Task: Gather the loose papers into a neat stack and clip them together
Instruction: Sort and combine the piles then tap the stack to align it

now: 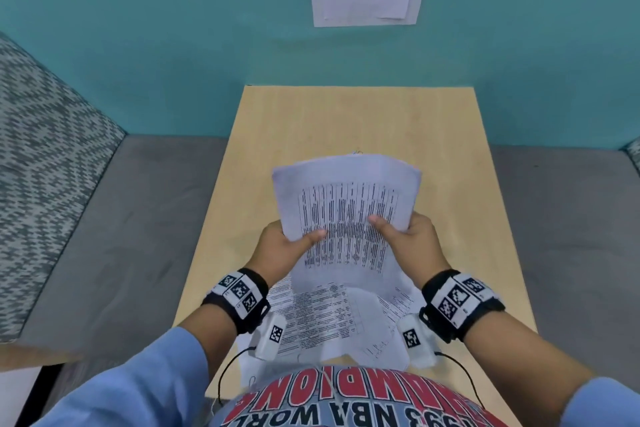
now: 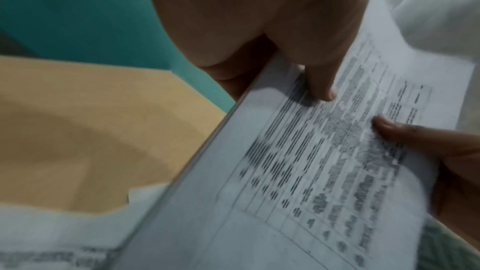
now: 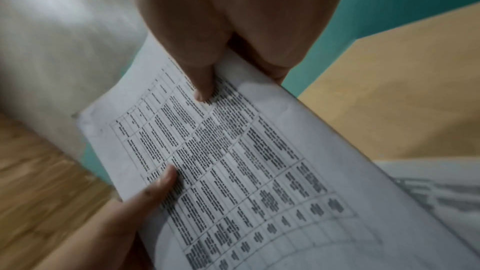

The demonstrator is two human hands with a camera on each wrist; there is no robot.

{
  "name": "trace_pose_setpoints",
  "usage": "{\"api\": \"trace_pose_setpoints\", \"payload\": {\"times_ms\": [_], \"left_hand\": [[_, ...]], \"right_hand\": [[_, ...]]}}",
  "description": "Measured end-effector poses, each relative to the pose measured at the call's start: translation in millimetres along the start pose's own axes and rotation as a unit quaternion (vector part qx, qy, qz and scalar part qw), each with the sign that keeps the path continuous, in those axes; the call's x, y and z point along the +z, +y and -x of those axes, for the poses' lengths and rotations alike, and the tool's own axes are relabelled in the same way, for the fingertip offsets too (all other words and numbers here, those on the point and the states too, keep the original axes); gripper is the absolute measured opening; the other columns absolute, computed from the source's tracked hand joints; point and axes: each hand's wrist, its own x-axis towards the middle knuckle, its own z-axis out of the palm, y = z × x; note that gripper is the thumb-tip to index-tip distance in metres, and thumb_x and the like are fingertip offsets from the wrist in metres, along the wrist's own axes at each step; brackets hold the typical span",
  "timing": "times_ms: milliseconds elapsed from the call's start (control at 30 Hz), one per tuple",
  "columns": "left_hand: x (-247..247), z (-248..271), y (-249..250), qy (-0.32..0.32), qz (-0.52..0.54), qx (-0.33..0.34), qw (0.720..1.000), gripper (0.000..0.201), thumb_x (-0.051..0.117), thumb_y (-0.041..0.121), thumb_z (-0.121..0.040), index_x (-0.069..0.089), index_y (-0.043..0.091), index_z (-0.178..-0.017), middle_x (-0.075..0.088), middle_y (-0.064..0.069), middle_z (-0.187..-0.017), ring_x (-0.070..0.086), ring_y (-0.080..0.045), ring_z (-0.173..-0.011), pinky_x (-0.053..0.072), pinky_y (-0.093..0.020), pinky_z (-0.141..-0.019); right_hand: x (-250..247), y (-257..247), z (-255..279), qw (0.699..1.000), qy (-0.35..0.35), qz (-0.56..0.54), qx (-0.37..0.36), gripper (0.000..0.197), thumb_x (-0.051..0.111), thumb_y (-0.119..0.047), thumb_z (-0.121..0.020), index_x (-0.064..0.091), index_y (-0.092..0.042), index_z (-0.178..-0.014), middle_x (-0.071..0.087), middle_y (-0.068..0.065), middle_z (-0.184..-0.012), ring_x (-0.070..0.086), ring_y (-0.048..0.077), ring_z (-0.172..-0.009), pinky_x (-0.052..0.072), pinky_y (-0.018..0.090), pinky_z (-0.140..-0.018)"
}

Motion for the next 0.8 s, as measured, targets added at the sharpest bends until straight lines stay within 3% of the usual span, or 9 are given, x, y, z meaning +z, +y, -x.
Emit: {"api": "trace_pose_setpoints", "payload": {"times_ms": [67,167,267,367,467,533,633,700,800], "left_hand": [[-10,-5,3,-0.01,-0.02,0.007,1.0,0.021,0.084,0.043,-0.085,0.08,0.029,-0.1,0.082,0.02,-0.093,0.076,0.004,-0.091,0.058,-0.018,-0.083],[-28,-14,1,-0.001,-0.051,0.006,0.999,0.011,0.082,0.031,-0.093,0.077,0.027,-0.085,0.072,0.013,-0.073,0.064,-0.003,-0.063,0.051,-0.018,-0.064],[-57,-15,-3,0.052,-0.09,0.012,0.995,0.028,0.079,0.032,-0.096,0.071,0.013,-0.078,0.044,0.004,-0.062,0.036,-0.01,-0.05,0.032,-0.02,-0.05],[-96,-10,-16,0.123,-0.075,-0.008,0.99,0.035,0.079,0.03,-0.097,0.064,0.007,-0.075,0.043,-0.003,-0.065,0.037,-0.017,-0.058,0.034,-0.028,-0.058],[-128,1,-34,0.17,-0.012,-0.062,0.983,0.054,0.087,0.05,-0.084,0.069,0.0,-0.089,0.062,-0.008,-0.08,0.057,-0.02,-0.074,0.05,-0.038,-0.073],[-143,13,-38,0.2,0.007,-0.074,0.977,0.055,0.086,0.048,-0.085,0.072,-0.002,-0.104,0.069,-0.009,-0.09,0.062,-0.021,-0.081,0.054,-0.039,-0.079],[-156,24,-42,0.215,0.01,-0.078,0.973,0.033,0.082,0.031,-0.093,0.076,0.002,-0.106,0.075,-0.009,-0.095,0.067,-0.021,-0.081,0.059,-0.028,-0.071],[-159,26,-47,0.221,0.012,-0.072,0.973,0.026,0.082,0.03,-0.094,0.078,0.007,-0.106,0.081,-0.006,-0.099,0.072,-0.018,-0.082,0.062,-0.025,-0.071],[-168,22,-57,0.218,0.01,-0.082,0.972,0.023,0.084,0.031,-0.091,0.08,0.012,-0.103,0.085,-0.008,-0.1,0.076,-0.019,-0.084,0.065,-0.043,-0.085]], "right_hand": [[6,-1,-7,0.998,0.007,-0.064,0.006,0.02,0.077,-0.024,-0.092,0.077,-0.027,-0.112,0.08,-0.009,-0.109,0.076,0.008,-0.104,0.059,0.027,-0.091],[11,13,-13,0.996,-0.01,-0.072,0.053,0.014,0.069,-0.027,-0.098,0.075,-0.025,-0.111,0.08,-0.009,-0.106,0.077,0.011,-0.1,0.059,0.026,-0.083],[5,56,-14,0.981,-0.041,0.146,0.122,0.024,0.064,-0.037,-0.099,0.07,-0.014,-0.1,0.077,0.003,-0.099,0.076,0.027,-0.09,0.055,0.036,-0.075],[7,107,-3,0.895,-0.136,0.39,0.171,0.049,0.067,-0.062,-0.086,0.056,-0.015,-0.095,0.055,0.003,-0.091,0.059,0.022,-0.078,0.041,0.031,-0.07],[23,143,15,0.833,-0.142,0.506,0.174,0.093,0.063,-0.085,-0.068,0.052,-0.013,-0.126,0.051,0.008,-0.124,0.065,0.027,-0.102,0.051,0.036,-0.077],[33,151,23,0.794,-0.117,0.583,0.125,0.102,0.058,-0.092,-0.065,0.05,-0.014,-0.132,0.052,0.007,-0.13,0.064,0.026,-0.11,0.054,0.039,-0.085],[42,155,27,0.784,-0.118,0.6,0.104,0.086,0.058,-0.084,-0.076,0.056,-0.018,-0.132,0.056,0.006,-0.132,0.062,0.025,-0.115,0.051,0.04,-0.092],[42,156,26,0.821,-0.142,0.542,0.111,0.054,0.066,-0.064,-0.085,0.065,-0.022,-0.119,0.065,0.004,-0.123,0.066,0.024,-0.106,0.054,0.038,-0.089],[31,143,22,0.89,-0.159,0.412,0.114,0.008,0.073,-0.024,-0.09,0.066,-0.026,-0.086,0.065,-0.006,-0.081,0.059,0.017,-0.073,0.046,0.029,-0.064]]}}
